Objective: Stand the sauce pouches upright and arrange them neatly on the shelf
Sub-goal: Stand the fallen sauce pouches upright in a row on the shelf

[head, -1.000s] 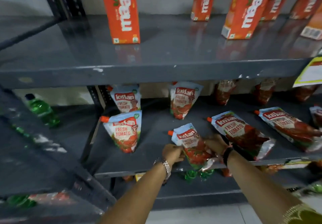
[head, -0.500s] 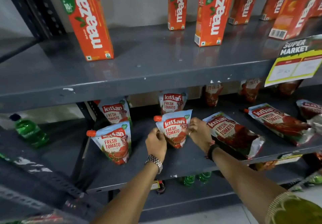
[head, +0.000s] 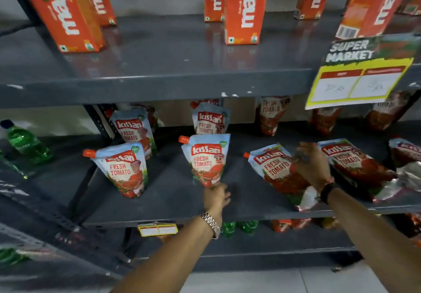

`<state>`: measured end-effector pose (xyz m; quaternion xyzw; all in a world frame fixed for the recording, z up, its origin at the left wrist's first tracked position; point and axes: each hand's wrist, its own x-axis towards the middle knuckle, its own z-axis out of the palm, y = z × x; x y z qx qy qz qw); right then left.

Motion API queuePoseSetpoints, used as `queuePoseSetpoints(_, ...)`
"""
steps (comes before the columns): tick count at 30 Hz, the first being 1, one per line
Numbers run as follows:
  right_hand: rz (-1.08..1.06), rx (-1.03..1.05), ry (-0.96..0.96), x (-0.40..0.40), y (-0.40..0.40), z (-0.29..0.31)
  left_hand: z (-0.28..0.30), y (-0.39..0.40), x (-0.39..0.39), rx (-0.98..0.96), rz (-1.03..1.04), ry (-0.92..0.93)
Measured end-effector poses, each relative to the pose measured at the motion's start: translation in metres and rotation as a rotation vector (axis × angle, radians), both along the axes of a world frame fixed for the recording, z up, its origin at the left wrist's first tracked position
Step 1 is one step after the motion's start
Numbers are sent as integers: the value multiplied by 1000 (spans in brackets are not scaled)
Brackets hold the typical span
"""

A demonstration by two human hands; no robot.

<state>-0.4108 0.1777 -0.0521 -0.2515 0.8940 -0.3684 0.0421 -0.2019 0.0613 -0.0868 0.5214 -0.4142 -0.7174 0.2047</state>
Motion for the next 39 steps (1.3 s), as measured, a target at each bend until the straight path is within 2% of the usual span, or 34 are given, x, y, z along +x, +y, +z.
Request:
queuePoseSetpoints(2,-3,153,-141,-29,11,-6,3,21,-28,41,-173,23)
queuePoseSetpoints(4,114,194,-386,-39,15,-12,-4,34,-58,10,-306,5)
queuePoseSetpoints(6,192,116,-572,-52,18,-30,-8,47,-87,-91,-376,-88)
queuePoseSetpoints(10,210,-30,-750,-65,23,-38,-23,58,-116,-480,-400,-381)
queuePoseSetpoints(12,220,-103,-824,-70,30,-43,-26,61,-123,-543,-323,-362)
queuePoseSetpoints(16,258,-303,-739,-71,44,-38,-7,76,-131,-701,-187,-242)
queuePoseSetpoints(18,305,-400,-625,-78,44,-23,11,82,-135,-746,-104,-168)
queuePoseSetpoints(24,403,-448,-345,-90,37,33,53,62,-155,-867,53,0)
queuePoseSetpoints(27,420,-396,-297,-93,32,31,50,54,-164,-846,59,-44)
queuePoseSetpoints(30,464,-338,-354,-96,32,8,33,58,-167,-838,19,-182)
queuePoseSetpoints(32,503,-350,-420,-95,37,2,24,63,-167,-794,-7,-189)
queuePoseSetpoints(34,527,-351,-449,-97,44,1,21,72,-163,-670,24,-126)
queuePoseSetpoints(36,519,-323,-397,-105,59,2,11,80,-160,-557,136,-96)
queuePoseSetpoints(38,379,-276,-253,-121,83,-5,-4,91,-155,-420,278,-135)
queuePoseSetpoints(39,273,-237,-172,-132,98,-7,-6,101,-156,-332,286,-137)
